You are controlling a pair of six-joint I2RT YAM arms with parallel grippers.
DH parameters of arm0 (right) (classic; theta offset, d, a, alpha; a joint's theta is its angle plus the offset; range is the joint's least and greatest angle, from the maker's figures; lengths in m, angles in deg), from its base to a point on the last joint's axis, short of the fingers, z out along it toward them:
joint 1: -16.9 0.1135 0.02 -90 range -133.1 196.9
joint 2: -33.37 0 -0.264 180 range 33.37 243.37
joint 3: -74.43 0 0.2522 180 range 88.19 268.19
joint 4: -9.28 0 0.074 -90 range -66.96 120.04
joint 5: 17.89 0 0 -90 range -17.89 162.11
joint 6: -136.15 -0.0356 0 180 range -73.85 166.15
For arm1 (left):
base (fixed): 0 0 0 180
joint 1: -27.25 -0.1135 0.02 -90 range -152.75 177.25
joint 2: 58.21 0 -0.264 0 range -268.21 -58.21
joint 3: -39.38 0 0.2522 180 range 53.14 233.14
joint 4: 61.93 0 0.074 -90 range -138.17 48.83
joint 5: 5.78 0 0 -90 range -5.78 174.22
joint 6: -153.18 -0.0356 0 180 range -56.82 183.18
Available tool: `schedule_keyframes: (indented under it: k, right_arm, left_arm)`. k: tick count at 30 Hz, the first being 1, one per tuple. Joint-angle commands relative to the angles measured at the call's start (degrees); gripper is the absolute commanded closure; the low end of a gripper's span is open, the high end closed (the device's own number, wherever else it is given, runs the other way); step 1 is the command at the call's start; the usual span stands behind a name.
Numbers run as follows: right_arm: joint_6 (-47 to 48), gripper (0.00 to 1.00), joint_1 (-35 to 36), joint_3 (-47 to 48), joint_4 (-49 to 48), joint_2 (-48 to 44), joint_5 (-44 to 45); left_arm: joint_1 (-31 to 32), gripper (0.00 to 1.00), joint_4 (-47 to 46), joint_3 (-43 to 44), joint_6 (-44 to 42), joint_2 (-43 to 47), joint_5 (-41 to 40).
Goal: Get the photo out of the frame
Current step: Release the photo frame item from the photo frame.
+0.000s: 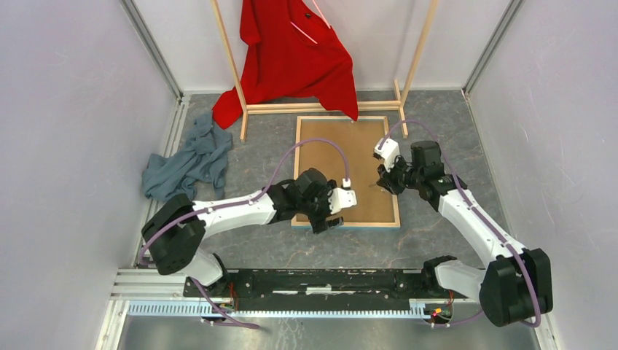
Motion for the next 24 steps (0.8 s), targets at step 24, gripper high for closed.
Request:
schedule_keyframes:
  k: [24]
  right_arm:
    - [-1.66,1.0,-2.73,-5.63,-10.54,-3.39,-0.79]
  left_arm:
    - [-36.57,0.28,-4.38,14.14,29.12,-13.18,12.79]
